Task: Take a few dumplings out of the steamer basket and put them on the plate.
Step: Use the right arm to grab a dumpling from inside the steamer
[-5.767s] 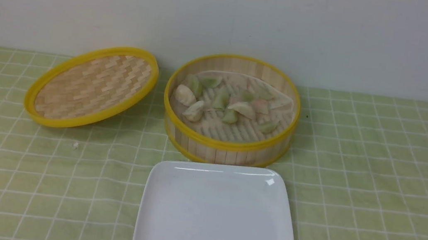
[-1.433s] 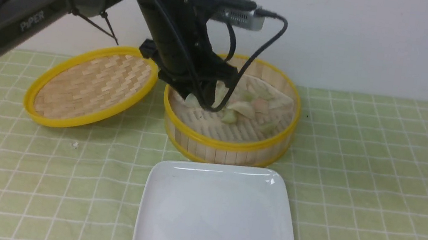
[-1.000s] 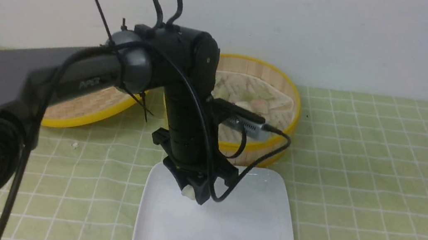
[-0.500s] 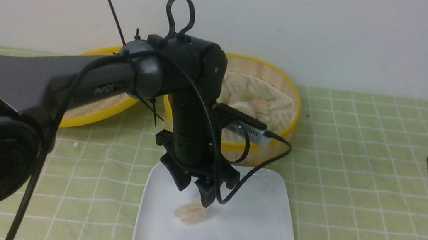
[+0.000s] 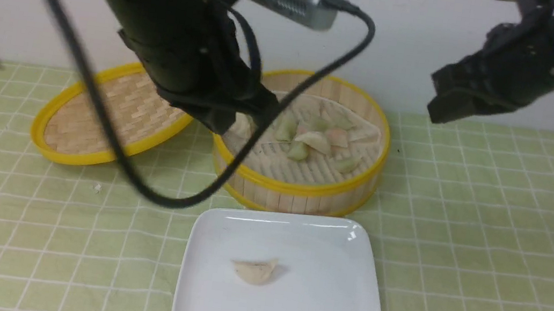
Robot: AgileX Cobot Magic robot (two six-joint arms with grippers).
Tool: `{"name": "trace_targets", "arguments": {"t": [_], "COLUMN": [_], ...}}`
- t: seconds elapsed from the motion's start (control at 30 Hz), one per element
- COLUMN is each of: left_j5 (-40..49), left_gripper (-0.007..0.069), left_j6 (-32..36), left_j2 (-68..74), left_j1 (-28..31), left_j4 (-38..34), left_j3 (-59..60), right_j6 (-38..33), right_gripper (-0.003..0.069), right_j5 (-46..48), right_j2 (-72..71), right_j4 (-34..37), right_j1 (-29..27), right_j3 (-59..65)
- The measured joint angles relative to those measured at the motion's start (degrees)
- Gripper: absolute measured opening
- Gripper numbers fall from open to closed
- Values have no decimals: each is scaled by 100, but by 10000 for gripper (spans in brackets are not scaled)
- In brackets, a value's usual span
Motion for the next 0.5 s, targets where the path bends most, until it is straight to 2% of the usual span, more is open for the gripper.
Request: {"name": "trace_targets", "arguments": {"t": [0.17,0.5], "left_j5": [95,127], "left_gripper": [-6,-6], "left_j6": [-69,-493], "left_j2": [-1065,-2436], "left_j1": [0,0], "left_j4": [0,4], "left_j3": [546,1297], "right_j6": [18,-678], "right_gripper": [66,352], "right_j5": [-256,-1008], "right_j2": [1226,3048], "right_j4": [-221,-335], "right_j1": [255,715], "right_j3": [-1100,-2346]}}
